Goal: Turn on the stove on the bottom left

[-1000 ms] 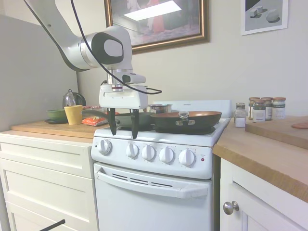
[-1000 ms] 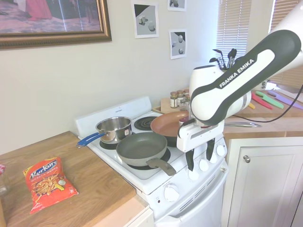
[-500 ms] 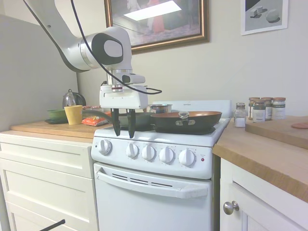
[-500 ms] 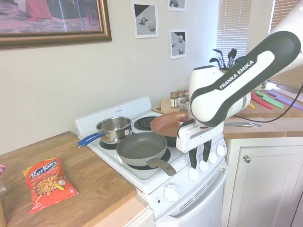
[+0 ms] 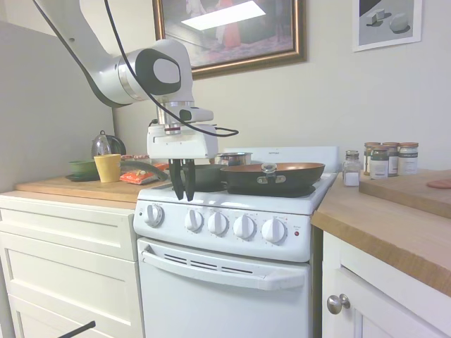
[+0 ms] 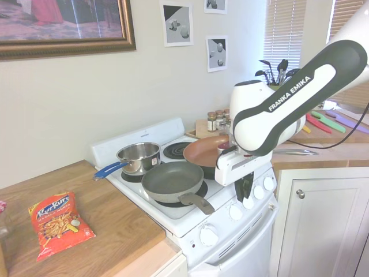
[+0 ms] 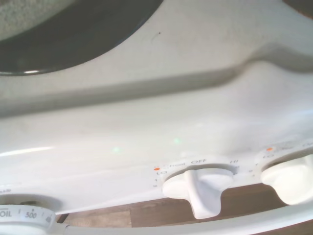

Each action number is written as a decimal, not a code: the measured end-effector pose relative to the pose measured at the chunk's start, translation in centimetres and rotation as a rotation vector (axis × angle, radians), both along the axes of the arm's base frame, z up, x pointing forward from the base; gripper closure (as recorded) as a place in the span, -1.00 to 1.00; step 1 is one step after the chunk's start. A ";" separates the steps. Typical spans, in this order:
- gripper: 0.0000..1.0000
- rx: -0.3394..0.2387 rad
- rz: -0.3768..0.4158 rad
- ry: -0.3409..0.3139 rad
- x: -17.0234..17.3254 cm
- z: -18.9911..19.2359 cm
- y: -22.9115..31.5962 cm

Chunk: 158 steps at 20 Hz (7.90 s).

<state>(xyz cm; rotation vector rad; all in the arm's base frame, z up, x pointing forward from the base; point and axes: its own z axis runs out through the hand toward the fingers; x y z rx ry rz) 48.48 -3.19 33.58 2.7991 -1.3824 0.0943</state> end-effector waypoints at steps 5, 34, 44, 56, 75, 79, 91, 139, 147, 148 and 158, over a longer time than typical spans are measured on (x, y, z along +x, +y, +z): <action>1.00 -0.015 0.007 -0.003 0.2 -0.8 -0.1; 1.00 -0.048 -0.001 0.000 2.7 -3.8 -0.2; 1.00 -0.060 0.004 0.002 2.7 -3.8 1.2; 1.00 -0.055 -0.002 0.003 2.7 -3.8 1.3; 1.00 -0.025 -0.015 0.030 2.7 -5.3 2.5; 1.00 -0.022 -0.018 0.046 2.6 -6.2 2.5; 1.00 -0.089 -0.006 0.043 2.6 -6.7 3.5; 1.00 -0.051 -0.097 -0.091 -4.2 -6.2 5.7; -1.00 -0.036 -0.121 -0.141 -7.8 -3.6 3.7; -1.00 -0.037 -0.119 -0.148 -7.9 -3.3 3.7; -1.00 -0.039 -0.100 -0.173 -7.7 -2.1 4.4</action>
